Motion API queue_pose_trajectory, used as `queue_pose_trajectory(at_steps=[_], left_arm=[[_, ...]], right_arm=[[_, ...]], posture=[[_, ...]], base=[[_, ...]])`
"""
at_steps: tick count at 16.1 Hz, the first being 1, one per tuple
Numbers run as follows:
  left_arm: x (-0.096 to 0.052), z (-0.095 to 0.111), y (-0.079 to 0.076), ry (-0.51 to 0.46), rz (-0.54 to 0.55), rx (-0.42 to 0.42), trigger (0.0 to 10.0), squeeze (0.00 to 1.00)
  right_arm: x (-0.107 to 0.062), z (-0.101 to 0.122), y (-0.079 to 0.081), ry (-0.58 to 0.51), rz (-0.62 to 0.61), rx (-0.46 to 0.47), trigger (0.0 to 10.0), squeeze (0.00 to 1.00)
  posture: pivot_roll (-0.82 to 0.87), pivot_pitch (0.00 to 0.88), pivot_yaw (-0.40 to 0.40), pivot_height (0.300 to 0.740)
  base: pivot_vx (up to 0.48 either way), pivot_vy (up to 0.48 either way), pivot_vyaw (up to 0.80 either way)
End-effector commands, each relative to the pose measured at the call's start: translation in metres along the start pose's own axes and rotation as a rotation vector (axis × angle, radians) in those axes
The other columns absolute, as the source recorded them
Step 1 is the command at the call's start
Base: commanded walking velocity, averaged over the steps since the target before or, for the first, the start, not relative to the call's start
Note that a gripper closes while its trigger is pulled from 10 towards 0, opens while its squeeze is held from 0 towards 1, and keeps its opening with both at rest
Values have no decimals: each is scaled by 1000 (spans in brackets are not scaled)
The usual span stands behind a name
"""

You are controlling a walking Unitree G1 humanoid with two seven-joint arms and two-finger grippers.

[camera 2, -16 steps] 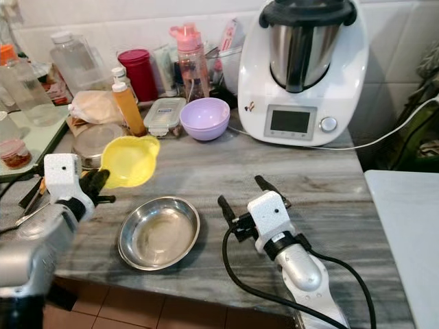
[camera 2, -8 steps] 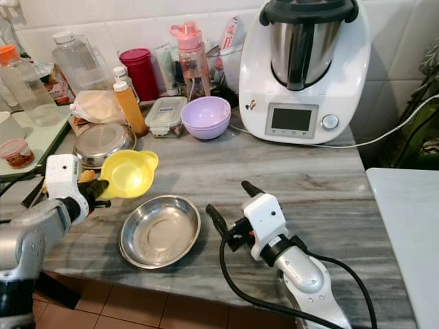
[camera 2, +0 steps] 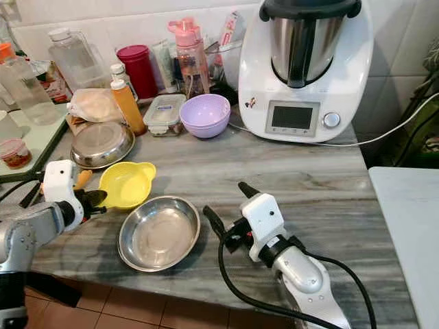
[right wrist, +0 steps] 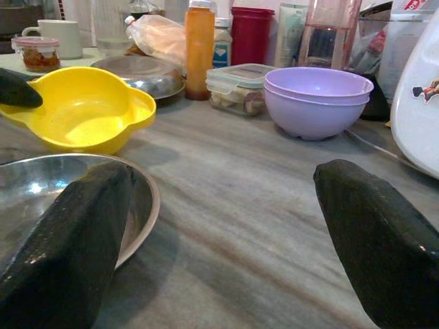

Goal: Setting the table

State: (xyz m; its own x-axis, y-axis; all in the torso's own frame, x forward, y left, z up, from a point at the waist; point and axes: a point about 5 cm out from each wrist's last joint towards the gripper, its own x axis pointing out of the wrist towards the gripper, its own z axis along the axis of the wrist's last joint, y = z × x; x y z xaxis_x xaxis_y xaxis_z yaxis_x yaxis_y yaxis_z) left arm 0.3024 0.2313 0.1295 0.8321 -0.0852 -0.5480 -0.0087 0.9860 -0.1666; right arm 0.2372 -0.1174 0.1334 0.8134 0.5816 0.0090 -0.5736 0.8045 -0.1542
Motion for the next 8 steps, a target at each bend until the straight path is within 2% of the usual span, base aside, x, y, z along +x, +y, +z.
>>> queue_pose_trajectory(at_steps=[1, 2, 3, 4, 5, 8], left_arm=[[-2, 3, 10, 9, 39, -7, 10000, 0], [-2, 3, 10, 12, 41, -12, 10000, 0], [-1, 2, 10, 17, 42, -15, 10000, 200], [-1, 1, 11, 22, 45, -20, 10000, 714], [-1, 0, 11, 26, 41, -26, 10000, 1000], [0, -5, 12, 53, 42, -32, 10000, 1000]], right_arm=[[1, 3, 4, -11, 17, 11, 10000, 0], [2, 3, 4, -11, 18, 10, 10000, 0], [2, 3, 4, -10, 19, 10, 10000, 0], [2, 3, 4, -10, 22, 11, 10000, 0], [2, 3, 4, -10, 22, 11, 10000, 0], [2, 3, 3, -7, 20, 10, 10000, 0]], posture=[[-228, 29, 152, 740], [-227, 29, 151, 740], [-227, 29, 151, 740], [-228, 29, 151, 740], [-229, 28, 150, 740], [-231, 25, 149, 740]], base=[[0, 0, 0], [0, 0, 0], [0, 0, 0], [0, 0, 0], [0, 0, 0], [0, 0, 0]])
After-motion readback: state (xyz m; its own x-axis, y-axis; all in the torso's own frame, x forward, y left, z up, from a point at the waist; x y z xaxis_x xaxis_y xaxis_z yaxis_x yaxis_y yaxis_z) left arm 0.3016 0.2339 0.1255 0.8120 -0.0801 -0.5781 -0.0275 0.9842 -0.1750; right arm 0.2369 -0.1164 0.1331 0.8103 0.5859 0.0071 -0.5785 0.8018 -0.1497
